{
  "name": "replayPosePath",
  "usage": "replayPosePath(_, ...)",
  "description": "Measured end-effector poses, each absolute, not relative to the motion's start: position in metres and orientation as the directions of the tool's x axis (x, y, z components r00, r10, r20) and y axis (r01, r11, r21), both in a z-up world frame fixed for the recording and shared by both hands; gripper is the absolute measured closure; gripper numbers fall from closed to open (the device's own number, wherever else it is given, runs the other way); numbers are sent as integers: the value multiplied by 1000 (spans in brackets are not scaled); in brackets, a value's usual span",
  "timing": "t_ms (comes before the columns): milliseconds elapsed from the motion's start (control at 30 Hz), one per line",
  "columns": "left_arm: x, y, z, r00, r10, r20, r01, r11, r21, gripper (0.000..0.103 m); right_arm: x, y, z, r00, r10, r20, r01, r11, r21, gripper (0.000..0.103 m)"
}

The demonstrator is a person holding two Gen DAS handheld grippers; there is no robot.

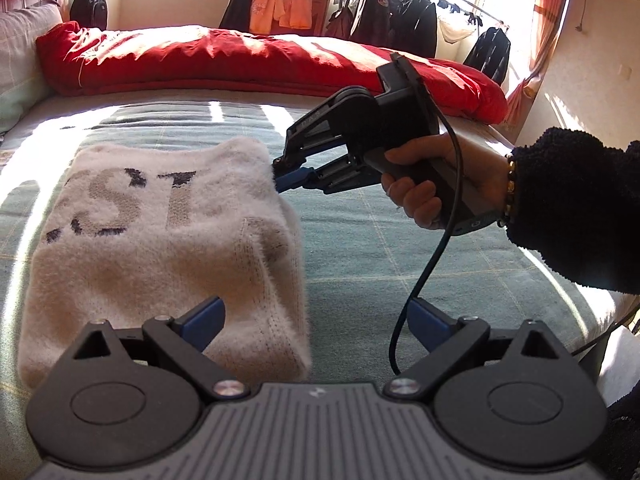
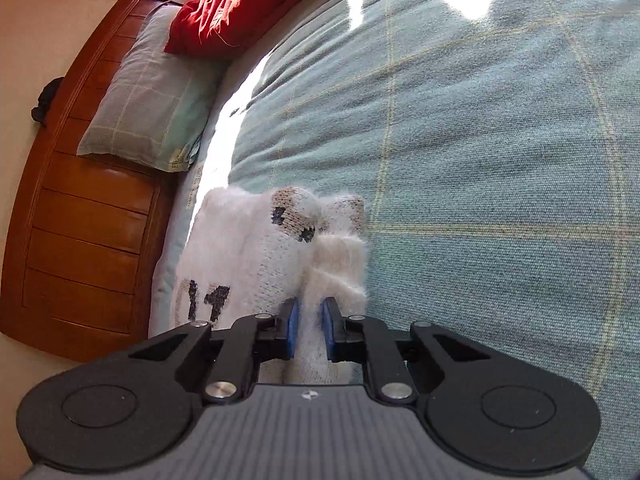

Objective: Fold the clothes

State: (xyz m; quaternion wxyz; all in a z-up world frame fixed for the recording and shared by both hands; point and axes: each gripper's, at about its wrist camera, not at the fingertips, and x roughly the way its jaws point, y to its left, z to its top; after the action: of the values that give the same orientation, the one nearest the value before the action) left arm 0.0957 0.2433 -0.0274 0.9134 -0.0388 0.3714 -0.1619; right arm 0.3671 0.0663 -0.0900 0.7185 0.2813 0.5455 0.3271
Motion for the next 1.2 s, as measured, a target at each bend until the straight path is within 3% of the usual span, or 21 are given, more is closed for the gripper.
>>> replayPosePath(200,97,242,-30,657,-331,-677,288,940,-180,6,360,50,-71,233,773,-591,-192,632,751,84)
replayPosePath(300,99,242,-41,614,-345,-710,300,934,-195,6,365,41,-76,237,823,-515,-135,553,822,59)
replayPosePath(367,96,242,-48,596,-337,-729,307,934,-181,6,371,44,-79,227,837,-497,-122,531,839,54)
replayPosePath(433,94,243,-51,587,-330,-739,305,936,-176,6,374,54,-85,199,821,-536,-111,562,820,48)
replayPosePath(567,92,247,-53,583,-334,-740,292,937,-193,6,375,70,-92,203,816,-541,-129,570,812,52)
replayPosePath(633,90,247,-50,585,-333,-739,294,937,-189,6,374,76,-84,228,807,-545,-176,585,792,73)
replayPosePath(667,88,247,-49,586,-331,-739,295,937,-186,6,371,77,-78,231,805,-547,-201,589,783,76)
replayPosePath(833,82,253,-39,602,-315,-734,286,943,-170,6,360,73,-53,233,770,-594,-314,638,703,81)
replayPosePath(900,80,257,-34,614,-306,-728,270,948,-170,6,361,72,-57,251,693,-676,-336,717,611,78)
replayPosePath(933,80,260,-31,625,-293,-723,259,952,-162,6,361,70,-57,259,670,-696,-340,737,583,67)
replayPosePath(967,79,262,-28,637,-280,-719,248,957,-153,6,360,67,-56,264,660,-703,-340,746,573,62)
replayPosePath(1100,82,270,-26,653,-240,-719,195,970,-146,5,341,70,-31,309,655,-690,-450,740,500,60)
replayPosePath(1200,93,270,-39,625,-226,-748,156,974,-163,5,322,84,-12,317,662,-679,-564,707,427,49)
